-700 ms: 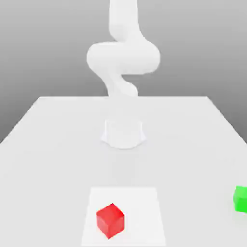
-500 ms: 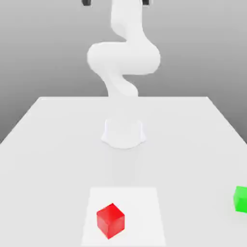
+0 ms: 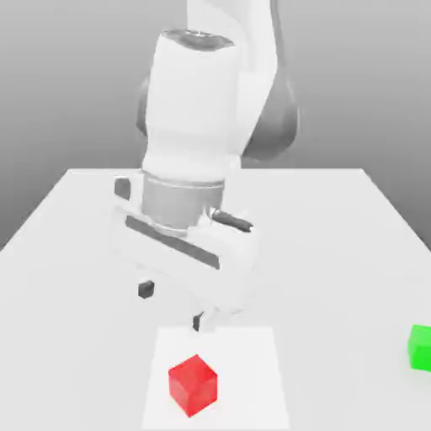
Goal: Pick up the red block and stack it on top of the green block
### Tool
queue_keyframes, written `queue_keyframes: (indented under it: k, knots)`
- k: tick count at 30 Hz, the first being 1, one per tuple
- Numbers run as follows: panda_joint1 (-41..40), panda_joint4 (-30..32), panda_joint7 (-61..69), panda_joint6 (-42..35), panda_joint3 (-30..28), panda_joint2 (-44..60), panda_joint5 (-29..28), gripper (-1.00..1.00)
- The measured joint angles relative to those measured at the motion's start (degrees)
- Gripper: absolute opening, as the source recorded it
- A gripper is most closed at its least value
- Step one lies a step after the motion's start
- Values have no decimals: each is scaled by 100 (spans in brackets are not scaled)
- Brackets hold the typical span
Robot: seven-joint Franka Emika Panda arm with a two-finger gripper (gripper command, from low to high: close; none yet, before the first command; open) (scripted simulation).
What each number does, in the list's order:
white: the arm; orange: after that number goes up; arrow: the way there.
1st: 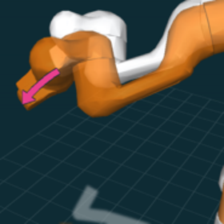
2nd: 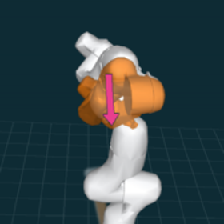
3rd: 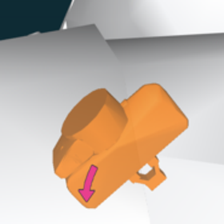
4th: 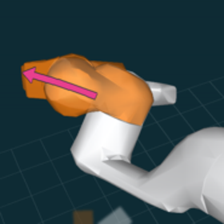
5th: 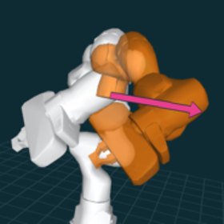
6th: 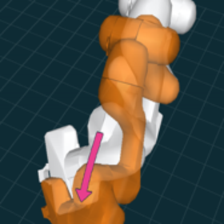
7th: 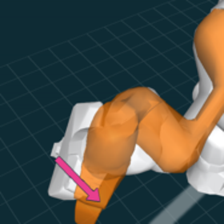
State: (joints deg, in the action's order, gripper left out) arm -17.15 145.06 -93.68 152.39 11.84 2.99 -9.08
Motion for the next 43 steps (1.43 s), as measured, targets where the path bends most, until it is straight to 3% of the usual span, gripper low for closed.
queue_keyframes:
  k: [3,8,9,16,22,35,39,40,43]
  knots:
    - [-1,149,-240,313,36,532,315,0]
    - [230,46,-609,1075,-278,1491,-26,0]
    - [295,25,-664,1199,-358,1643,-97,-100]
    - [296,22,-674,1220,-360,1657,-107,-100]
    - [165,163,-291,388,-7,682,414,-100]
    - [2355,-589,-870,-353,1836,872,-201,-100]
    - [3044,-848,-1439,24,1578,1615,-996,-100]
    - [3142,-868,-1548,127,1474,1759,-1149,100]
    - [3142,-868,-1548,127,1474,1759,-1149,100]
